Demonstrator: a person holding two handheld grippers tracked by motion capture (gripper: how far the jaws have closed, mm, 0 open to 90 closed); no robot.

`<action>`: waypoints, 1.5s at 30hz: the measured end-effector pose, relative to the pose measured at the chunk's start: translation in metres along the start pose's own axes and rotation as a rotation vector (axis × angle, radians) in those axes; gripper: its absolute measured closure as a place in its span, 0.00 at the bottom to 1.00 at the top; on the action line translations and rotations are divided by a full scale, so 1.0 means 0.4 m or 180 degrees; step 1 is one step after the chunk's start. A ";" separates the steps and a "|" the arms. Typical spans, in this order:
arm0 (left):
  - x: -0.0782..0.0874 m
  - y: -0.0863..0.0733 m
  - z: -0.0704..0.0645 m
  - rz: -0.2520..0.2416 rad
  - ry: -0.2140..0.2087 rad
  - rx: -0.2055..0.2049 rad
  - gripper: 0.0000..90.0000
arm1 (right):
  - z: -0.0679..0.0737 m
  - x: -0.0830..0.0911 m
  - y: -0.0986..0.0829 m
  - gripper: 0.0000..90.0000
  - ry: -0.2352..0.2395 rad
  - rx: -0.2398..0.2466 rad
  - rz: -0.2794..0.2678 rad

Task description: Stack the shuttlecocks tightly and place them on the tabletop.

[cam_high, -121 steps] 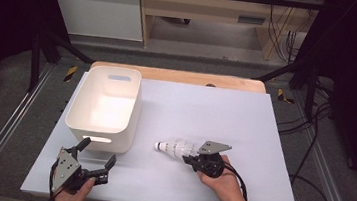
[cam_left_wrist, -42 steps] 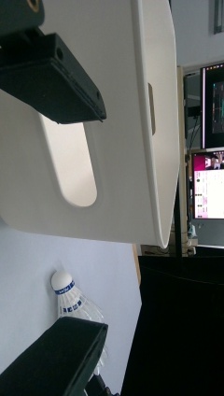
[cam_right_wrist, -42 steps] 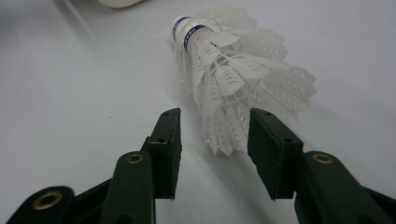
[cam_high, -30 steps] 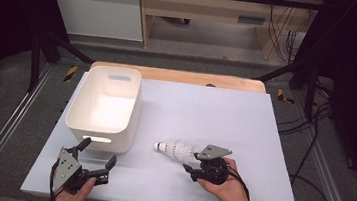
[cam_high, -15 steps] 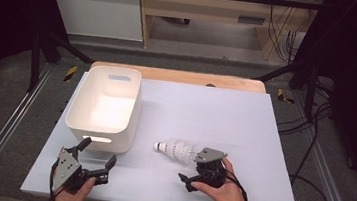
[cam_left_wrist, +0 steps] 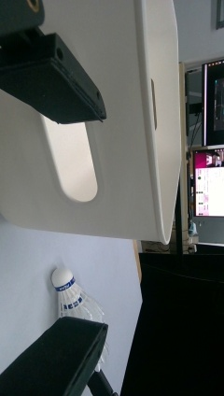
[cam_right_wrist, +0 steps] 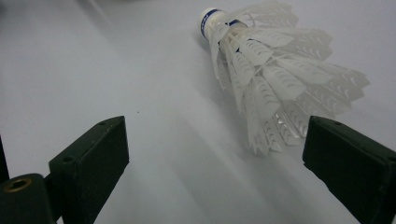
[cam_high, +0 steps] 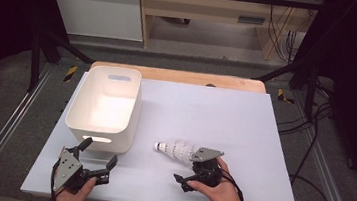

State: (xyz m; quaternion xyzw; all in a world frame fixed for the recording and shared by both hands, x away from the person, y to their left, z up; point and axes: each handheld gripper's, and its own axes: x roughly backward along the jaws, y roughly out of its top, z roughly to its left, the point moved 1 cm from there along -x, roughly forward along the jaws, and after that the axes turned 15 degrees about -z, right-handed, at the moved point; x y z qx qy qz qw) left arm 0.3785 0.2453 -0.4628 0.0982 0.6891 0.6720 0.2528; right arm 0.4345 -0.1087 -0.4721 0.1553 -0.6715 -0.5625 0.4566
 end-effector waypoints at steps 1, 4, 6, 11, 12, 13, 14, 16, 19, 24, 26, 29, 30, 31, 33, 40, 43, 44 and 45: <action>0.000 0.000 0.000 0.0002 0.0000 -0.0001 0.01 | 0.000 -0.002 0.001 0.09 0.0010 -0.0021 -0.0007; -0.002 -0.002 -0.001 0.0015 -0.0004 0.0007 0.01 | -0.001 -0.008 0.001 0.09 0.0038 -0.0089 -0.0035; -0.003 -0.002 -0.001 0.0014 -0.0005 0.0004 0.01 | -0.003 -0.011 0.001 0.10 0.0037 -0.0128 -0.0046; 0.000 -0.002 0.002 0.0005 0.0013 0.0017 0.01 | -0.005 -0.016 0.001 0.10 0.0041 -0.0177 -0.0069; 0.000 -0.003 0.003 0.0007 0.0012 0.0018 0.01 | -0.004 -0.017 0.001 0.10 0.0043 -0.0179 -0.0070; -0.001 -0.003 0.003 0.0009 0.0012 0.0019 0.01 | -0.004 -0.019 0.001 0.10 0.0049 -0.0178 -0.0071; -0.001 -0.003 0.003 0.0007 0.0011 0.0020 0.01 | -0.002 -0.021 0.001 0.10 0.0054 -0.0193 -0.0078; -0.002 -0.002 0.001 0.0004 0.0000 0.0015 0.01 | 0.000 -0.025 0.001 0.11 0.0060 -0.0199 -0.0084; -0.002 -0.002 0.000 0.0010 -0.0006 0.0012 0.01 | 0.001 -0.032 0.002 0.11 0.0093 -0.0243 -0.0106; -0.001 -0.002 0.004 0.0003 0.0006 0.0018 0.01 | 0.003 -0.040 0.005 0.12 0.0111 -0.0303 -0.0141; 0.000 -0.001 0.005 -0.0004 0.0007 0.0018 0.01 | 0.003 -0.044 0.005 0.12 0.0109 -0.0301 -0.0155; 0.000 0.001 0.005 -0.0011 0.0010 0.0018 0.01 | 0.009 -0.049 0.007 0.13 0.0096 -0.0326 -0.0174; 0.000 0.000 0.005 -0.0012 0.0013 0.0023 0.01 | 0.012 -0.050 0.007 0.13 0.0094 -0.0319 -0.0176; 0.000 -0.001 0.005 -0.0010 0.0006 0.0033 0.01 | 0.014 -0.052 0.007 0.13 0.0093 -0.0316 -0.0169; 0.000 0.000 0.006 -0.0025 0.0005 0.0052 0.01 | 0.016 -0.055 0.008 0.14 0.0100 -0.0305 -0.0152; 0.002 0.003 0.004 -0.0034 -0.0004 0.0040 0.01 | 0.011 -0.073 0.009 0.23 0.0051 -0.0341 -0.0195; -0.001 0.000 0.002 -0.0013 -0.0011 0.0027 0.01 | 0.014 -0.079 0.008 0.26 0.0070 -0.0337 -0.0210; -0.002 -0.001 0.002 -0.0006 -0.0008 0.0023 0.01 | 0.014 -0.080 0.009 0.26 0.0079 -0.0330 -0.0215; -0.001 0.000 0.003 -0.0010 -0.0004 0.0028 0.01 | 0.014 -0.081 0.009 0.27 0.0074 -0.0314 -0.0221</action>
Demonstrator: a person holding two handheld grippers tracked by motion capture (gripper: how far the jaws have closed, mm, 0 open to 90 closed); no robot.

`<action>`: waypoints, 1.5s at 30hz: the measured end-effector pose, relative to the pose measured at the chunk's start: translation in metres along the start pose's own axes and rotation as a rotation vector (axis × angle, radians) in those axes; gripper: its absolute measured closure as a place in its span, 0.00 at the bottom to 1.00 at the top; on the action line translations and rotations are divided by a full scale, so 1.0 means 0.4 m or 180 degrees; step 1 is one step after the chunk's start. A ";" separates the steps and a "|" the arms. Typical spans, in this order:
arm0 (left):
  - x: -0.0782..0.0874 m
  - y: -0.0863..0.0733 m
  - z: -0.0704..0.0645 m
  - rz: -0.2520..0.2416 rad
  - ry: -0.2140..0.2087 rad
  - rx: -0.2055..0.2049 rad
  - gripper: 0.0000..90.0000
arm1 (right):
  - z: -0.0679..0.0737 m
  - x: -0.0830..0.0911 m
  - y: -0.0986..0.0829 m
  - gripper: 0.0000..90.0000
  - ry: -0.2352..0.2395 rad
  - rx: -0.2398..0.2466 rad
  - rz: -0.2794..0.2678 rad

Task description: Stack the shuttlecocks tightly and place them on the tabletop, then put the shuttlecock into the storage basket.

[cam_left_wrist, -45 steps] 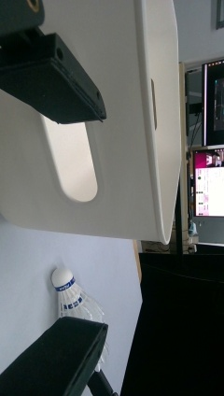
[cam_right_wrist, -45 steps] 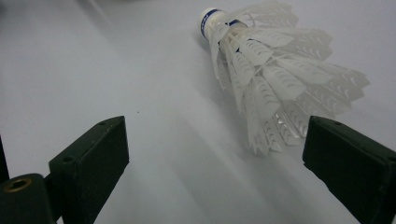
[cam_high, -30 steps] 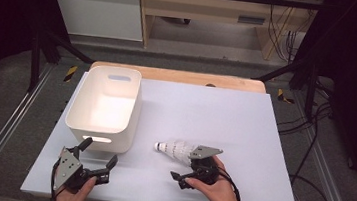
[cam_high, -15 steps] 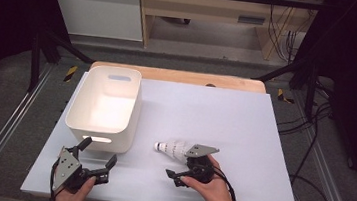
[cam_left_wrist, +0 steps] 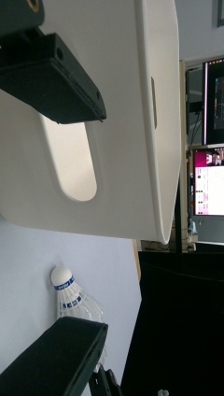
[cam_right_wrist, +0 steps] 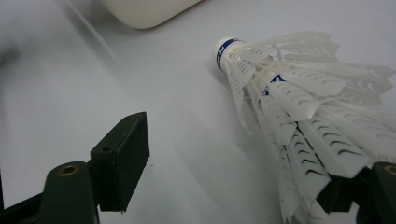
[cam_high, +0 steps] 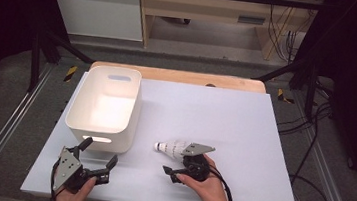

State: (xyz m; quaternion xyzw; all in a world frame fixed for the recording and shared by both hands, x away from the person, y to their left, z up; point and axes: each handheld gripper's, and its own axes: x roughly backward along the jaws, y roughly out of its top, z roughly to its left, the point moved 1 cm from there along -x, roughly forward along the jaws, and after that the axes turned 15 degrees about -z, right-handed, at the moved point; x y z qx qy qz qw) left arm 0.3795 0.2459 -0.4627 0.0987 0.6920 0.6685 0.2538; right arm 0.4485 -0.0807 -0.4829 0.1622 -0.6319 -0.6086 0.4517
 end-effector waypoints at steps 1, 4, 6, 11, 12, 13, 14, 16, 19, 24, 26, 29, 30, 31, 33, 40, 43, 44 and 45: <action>0.001 0.001 0.000 -0.0007 0.0004 0.0001 0.01 | 0.000 -0.001 0.000 0.28 -0.0002 0.0006 -0.0002; 0.004 0.001 0.001 0.0000 0.0015 -0.0008 0.01 | -0.003 -0.001 0.000 0.30 -0.0007 -0.0020 -0.0011; 0.005 0.003 0.003 -0.0016 0.0027 -0.0007 0.01 | -0.003 -0.002 0.001 0.32 -0.0010 -0.0008 -0.0020; 0.004 0.002 0.002 -0.0011 0.0022 -0.0004 0.01 | -0.004 -0.007 0.000 0.36 -0.0016 0.0010 -0.0017; 0.004 0.002 0.002 -0.0010 0.0013 -0.0012 0.01 | -0.005 -0.007 0.000 0.38 -0.0023 0.0009 -0.0018; 0.004 0.002 0.002 -0.0010 0.0010 -0.0013 0.01 | -0.004 -0.008 0.000 0.38 -0.0032 0.0016 -0.0021; 0.004 0.002 0.002 -0.0013 0.0015 -0.0004 0.01 | -0.004 -0.009 0.000 0.38 -0.0034 0.0034 -0.0018; 0.004 0.003 0.003 -0.0016 0.0015 0.0000 0.01 | -0.003 -0.008 0.001 0.40 -0.0033 0.0049 -0.0020; 0.002 0.002 0.003 -0.0013 0.0010 0.0008 0.01 | -0.003 -0.007 0.001 0.42 -0.0030 0.0038 -0.0027; 0.004 0.004 -0.001 -0.0013 -0.0002 -0.0009 0.01 | 0.002 -0.012 -0.001 0.46 -0.0036 0.0054 -0.0030; 0.004 0.004 -0.001 -0.0016 0.0000 -0.0011 0.01 | 0.004 -0.013 -0.002 0.47 -0.0047 0.0071 -0.0025; 0.003 0.004 0.000 -0.0017 -0.0002 -0.0008 0.01 | 0.005 -0.012 0.000 0.49 -0.0054 0.0086 -0.0028; 0.003 0.004 0.000 -0.0017 -0.0002 -0.0008 0.01 | 0.004 -0.012 0.000 0.50 -0.0060 0.0085 -0.0024; 0.003 0.004 0.000 -0.0018 -0.0002 -0.0006 0.01 | 0.004 -0.012 0.001 0.51 -0.0064 0.0096 -0.0025; 0.004 0.004 0.001 -0.0021 0.0003 -0.0002 0.01 | 0.002 -0.012 0.003 0.53 -0.0081 0.0086 -0.0025; 0.004 0.005 0.002 -0.0024 0.0007 0.0002 0.01 | -0.003 -0.018 0.006 0.61 -0.0166 0.0117 -0.0024; 0.005 0.005 0.002 -0.0026 0.0007 0.0003 0.01 | -0.006 -0.019 0.007 0.65 -0.0189 0.0115 -0.0033; 0.005 0.005 0.002 -0.0027 0.0007 0.0002 0.01 | -0.006 -0.019 0.008 0.66 -0.0195 0.0110 -0.0041; 0.005 0.005 0.002 -0.0028 0.0006 0.0002 0.01 | -0.007 -0.020 0.008 0.67 -0.0200 0.0104 -0.0042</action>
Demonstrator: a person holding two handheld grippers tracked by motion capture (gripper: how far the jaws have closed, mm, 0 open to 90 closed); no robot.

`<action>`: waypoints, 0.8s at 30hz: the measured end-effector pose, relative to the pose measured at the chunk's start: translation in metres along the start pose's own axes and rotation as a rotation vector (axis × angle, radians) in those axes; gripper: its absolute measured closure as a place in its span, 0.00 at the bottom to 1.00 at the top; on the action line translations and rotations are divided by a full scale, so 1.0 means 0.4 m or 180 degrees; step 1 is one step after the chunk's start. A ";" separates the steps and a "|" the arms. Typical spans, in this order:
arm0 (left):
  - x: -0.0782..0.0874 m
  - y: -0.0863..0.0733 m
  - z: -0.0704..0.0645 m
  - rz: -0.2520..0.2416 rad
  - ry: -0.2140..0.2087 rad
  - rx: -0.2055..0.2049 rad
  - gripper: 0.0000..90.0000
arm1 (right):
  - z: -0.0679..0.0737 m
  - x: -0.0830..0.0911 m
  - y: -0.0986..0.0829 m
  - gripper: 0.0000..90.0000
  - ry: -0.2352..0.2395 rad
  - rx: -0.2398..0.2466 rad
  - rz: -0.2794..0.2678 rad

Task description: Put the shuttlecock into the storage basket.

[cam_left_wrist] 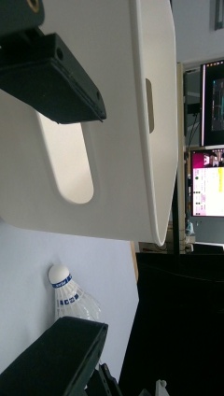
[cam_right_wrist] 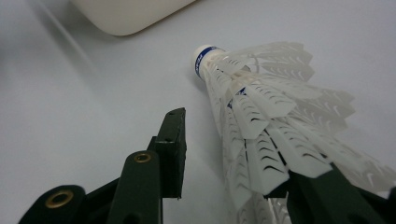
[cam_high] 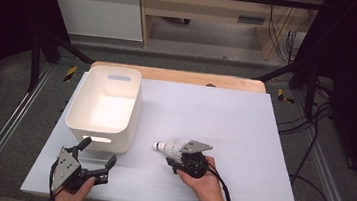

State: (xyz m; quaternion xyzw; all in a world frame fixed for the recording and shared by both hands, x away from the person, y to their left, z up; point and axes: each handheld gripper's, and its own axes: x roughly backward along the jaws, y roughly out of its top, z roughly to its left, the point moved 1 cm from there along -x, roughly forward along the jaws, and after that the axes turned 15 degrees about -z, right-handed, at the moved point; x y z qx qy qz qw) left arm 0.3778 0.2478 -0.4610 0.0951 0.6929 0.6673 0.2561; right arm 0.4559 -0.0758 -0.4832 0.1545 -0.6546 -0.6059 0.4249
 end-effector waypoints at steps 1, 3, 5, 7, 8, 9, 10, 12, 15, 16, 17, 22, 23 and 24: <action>0.000 0.000 0.000 0.0001 0.0001 0.0001 0.01 | 0.000 -0.001 0.000 0.68 -0.0005 -0.0002 0.0001; 0.000 0.000 0.000 0.0000 0.0000 0.0001 0.01 | -0.001 -0.002 -0.001 0.69 -0.0025 0.0009 0.0006; 0.000 0.000 0.000 -0.0001 -0.0001 0.0003 0.01 | -0.001 -0.002 -0.001 0.71 -0.0025 0.0010 0.0004; 0.000 0.000 0.001 0.0001 0.0001 0.0004 0.01 | -0.001 -0.002 -0.001 0.72 -0.0028 0.0024 0.0000; -0.001 0.000 0.000 0.0001 0.0000 0.0005 0.01 | -0.001 -0.002 -0.001 0.72 -0.0028 0.0023 0.0001; -0.001 0.000 0.000 0.0000 -0.0002 0.0004 0.01 | -0.001 -0.002 -0.001 0.73 -0.0029 0.0028 0.0001; 0.000 0.000 0.000 -0.0001 -0.0005 0.0000 0.01 | -0.001 -0.002 -0.001 0.74 -0.0032 0.0030 0.0001; -0.001 0.000 -0.001 0.0000 -0.0008 0.0000 0.01 | -0.003 -0.002 -0.001 0.76 -0.0038 0.0031 0.0002; -0.001 0.000 -0.001 -0.0001 -0.0010 -0.0001 0.01 | -0.006 -0.003 -0.001 0.80 -0.0054 0.0032 -0.0010; -0.001 0.000 -0.001 -0.0001 -0.0009 0.0000 0.01 | -0.007 -0.003 -0.001 0.82 -0.0061 0.0035 -0.0013; -0.001 0.000 -0.001 0.0000 -0.0008 0.0001 0.01 | -0.008 -0.004 -0.001 0.83 -0.0064 0.0035 -0.0015; -0.001 0.000 -0.001 -0.0004 -0.0011 0.0003 0.01 | -0.014 -0.007 -0.002 0.91 -0.0066 0.0025 -0.0019; -0.001 0.000 -0.001 -0.0003 -0.0012 0.0002 0.01 | -0.014 -0.007 -0.003 0.92 -0.0058 0.0029 -0.0019; -0.001 0.000 -0.002 -0.0003 -0.0011 0.0003 0.01 | -0.015 -0.007 -0.003 0.93 -0.0059 0.0029 -0.0019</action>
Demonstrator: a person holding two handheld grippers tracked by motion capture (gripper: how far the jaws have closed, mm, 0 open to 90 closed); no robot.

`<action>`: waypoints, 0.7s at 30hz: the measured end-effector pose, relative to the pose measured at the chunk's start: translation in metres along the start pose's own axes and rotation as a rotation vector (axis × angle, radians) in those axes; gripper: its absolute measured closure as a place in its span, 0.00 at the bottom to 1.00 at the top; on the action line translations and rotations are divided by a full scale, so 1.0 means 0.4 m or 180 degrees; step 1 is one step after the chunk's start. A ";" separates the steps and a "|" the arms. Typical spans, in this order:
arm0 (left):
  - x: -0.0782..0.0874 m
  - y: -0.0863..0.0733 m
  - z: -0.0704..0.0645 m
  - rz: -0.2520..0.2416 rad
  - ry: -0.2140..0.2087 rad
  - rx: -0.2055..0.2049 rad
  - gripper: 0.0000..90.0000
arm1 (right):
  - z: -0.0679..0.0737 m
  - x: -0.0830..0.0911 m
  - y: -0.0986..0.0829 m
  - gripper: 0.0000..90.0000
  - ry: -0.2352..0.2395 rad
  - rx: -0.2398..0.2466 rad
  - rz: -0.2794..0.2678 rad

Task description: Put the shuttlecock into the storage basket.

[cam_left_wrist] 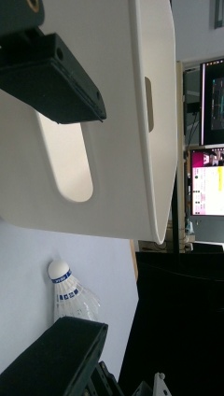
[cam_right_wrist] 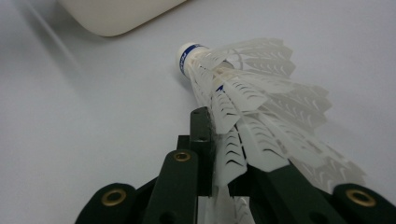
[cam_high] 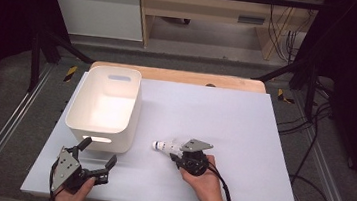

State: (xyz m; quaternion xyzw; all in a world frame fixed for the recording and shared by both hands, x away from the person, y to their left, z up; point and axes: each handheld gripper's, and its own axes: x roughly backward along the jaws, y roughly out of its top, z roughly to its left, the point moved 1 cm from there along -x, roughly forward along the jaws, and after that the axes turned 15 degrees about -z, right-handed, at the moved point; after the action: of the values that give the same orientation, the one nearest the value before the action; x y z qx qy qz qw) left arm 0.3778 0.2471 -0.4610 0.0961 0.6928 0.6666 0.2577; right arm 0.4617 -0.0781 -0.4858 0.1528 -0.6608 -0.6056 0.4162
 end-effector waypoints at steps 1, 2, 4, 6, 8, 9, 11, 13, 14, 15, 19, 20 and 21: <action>0.000 0.000 0.000 0.0000 -0.0001 0.0000 0.01 | -0.002 0.000 0.000 0.94 0.0003 -0.0003 0.0005; 0.000 0.000 0.000 0.0000 -0.0002 -0.0001 0.01 | -0.004 0.000 0.000 0.95 0.0011 -0.0001 0.0000; 0.000 0.000 0.000 0.0000 -0.0002 -0.0001 0.01 | -0.007 0.001 -0.001 0.97 0.0020 -0.0015 -0.0002; 0.001 0.001 0.001 -0.0003 0.0003 0.0002 0.01 | -0.009 0.002 -0.001 0.98 0.0031 -0.0017 -0.0006; 0.001 0.001 0.002 -0.0005 0.0005 0.0003 0.01 | -0.010 0.002 -0.001 0.98 0.0046 -0.0020 -0.0016; 0.001 0.001 0.002 -0.0007 0.0006 0.0004 0.01 | -0.011 0.003 0.000 0.98 0.0052 -0.0025 -0.0023; 0.001 0.001 0.003 -0.0008 0.0005 0.0004 0.01 | -0.013 0.004 0.001 0.99 0.0056 -0.0060 -0.0028; 0.001 0.001 0.003 -0.0008 0.0007 0.0006 0.01 | -0.015 0.006 0.003 0.99 0.0074 -0.0093 -0.0042; 0.001 0.001 0.003 -0.0008 0.0006 0.0005 0.01 | -0.015 0.008 0.004 0.99 0.0078 -0.0092 -0.0050; 0.001 0.001 0.003 -0.0010 0.0006 0.0006 0.01 | -0.015 0.011 0.007 0.99 0.0087 -0.0092 -0.0059; 0.001 0.001 0.004 -0.0019 0.0007 0.0009 0.01 | -0.013 0.026 0.021 0.99 0.0119 -0.0089 -0.0119; 0.001 0.001 0.004 -0.0020 0.0007 0.0008 0.01 | -0.012 0.031 0.027 0.99 0.0128 -0.0086 -0.0137; 0.002 0.001 0.004 -0.0023 0.0007 0.0009 0.01 | -0.012 0.037 0.034 0.99 0.0135 -0.0073 -0.0153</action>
State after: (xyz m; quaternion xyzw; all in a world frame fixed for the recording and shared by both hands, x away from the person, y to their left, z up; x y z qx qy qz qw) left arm 0.3779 0.2488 -0.4605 0.0932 0.6944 0.6648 0.2591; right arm 0.4603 -0.0886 -0.4681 0.1767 -0.6410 -0.6196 0.4172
